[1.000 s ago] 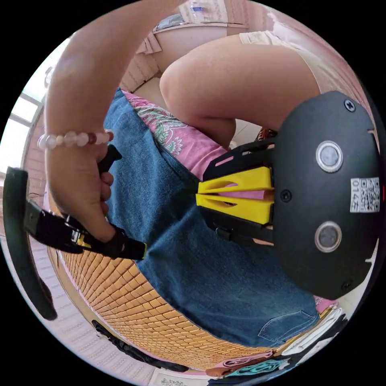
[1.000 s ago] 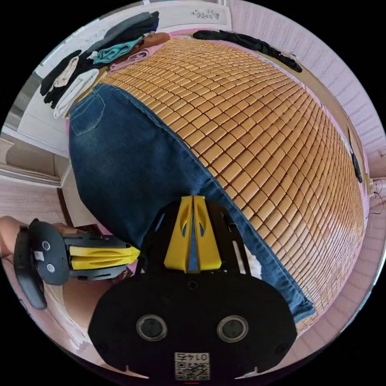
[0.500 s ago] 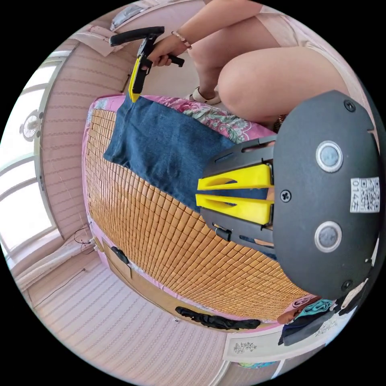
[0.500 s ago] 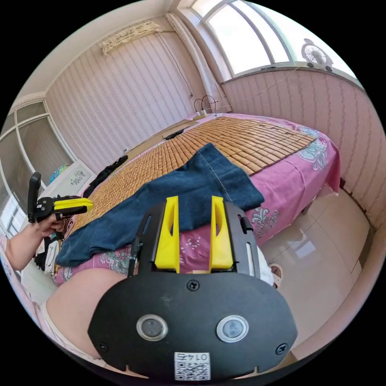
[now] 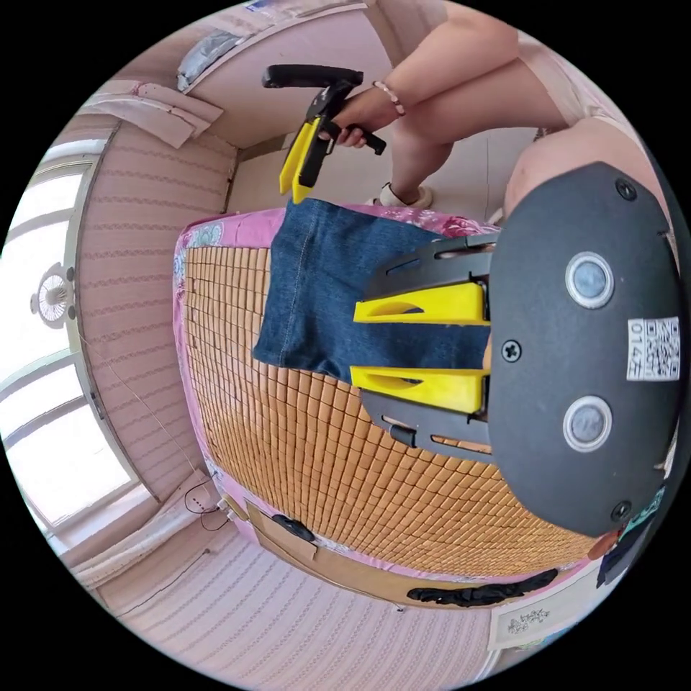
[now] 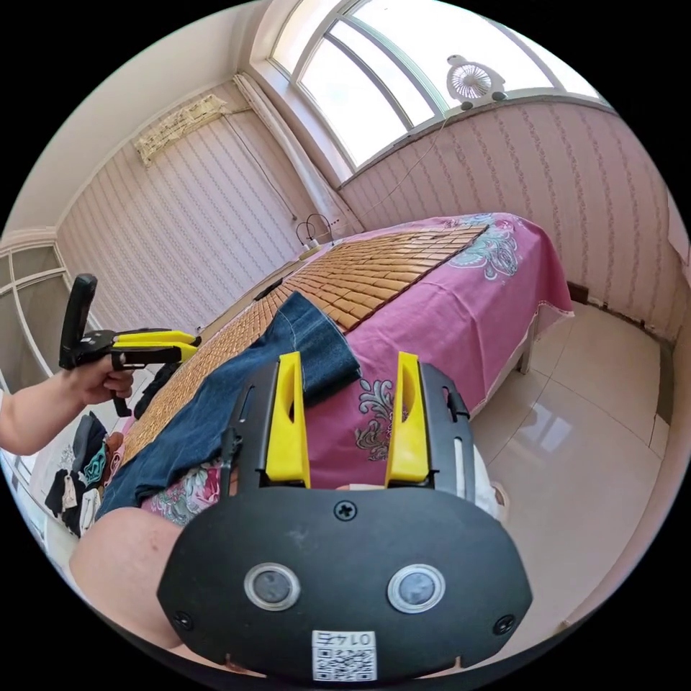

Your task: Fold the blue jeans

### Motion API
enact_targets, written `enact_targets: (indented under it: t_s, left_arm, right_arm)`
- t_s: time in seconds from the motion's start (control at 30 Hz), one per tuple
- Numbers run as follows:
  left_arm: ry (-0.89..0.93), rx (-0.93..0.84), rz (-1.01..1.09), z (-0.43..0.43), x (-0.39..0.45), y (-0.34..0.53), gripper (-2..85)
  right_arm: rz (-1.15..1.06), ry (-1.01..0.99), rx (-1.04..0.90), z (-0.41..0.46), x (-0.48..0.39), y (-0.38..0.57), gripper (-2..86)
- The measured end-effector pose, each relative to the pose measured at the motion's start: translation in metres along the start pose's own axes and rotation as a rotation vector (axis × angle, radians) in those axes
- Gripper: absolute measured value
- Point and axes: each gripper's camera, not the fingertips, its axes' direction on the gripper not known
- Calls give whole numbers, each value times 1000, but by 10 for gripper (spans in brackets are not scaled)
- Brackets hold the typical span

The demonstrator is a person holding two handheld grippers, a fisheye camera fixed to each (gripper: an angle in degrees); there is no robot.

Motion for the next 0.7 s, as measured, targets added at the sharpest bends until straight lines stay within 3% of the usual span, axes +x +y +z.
enact_targets:
  t_s: [0.2, 0.47, 0.53, 0.63, 0.7]
  left_arm:
    - [175, 16, -83, 51, -8, -63, 111]
    - [159, -87, -126, 122, -14, -133, 125]
    - [77, -116, -55, 140, -10, -149, 133]
    - [-10, -248, 80, 171, 5, -158, 122]
    - [14, -227, 91, 173, 11, -163, 100]
  right_arm:
    - [-7, -34, -48, 17, 34, 8, 160]
    - [78, -65, -79, 34, 83, 15, 102]
    - [76, -152, -59, 34, 96, 13, 51]
    - [80, -170, -73, 38, 112, 11, 42]
    - [84, -181, -81, 40, 121, 10, 44]
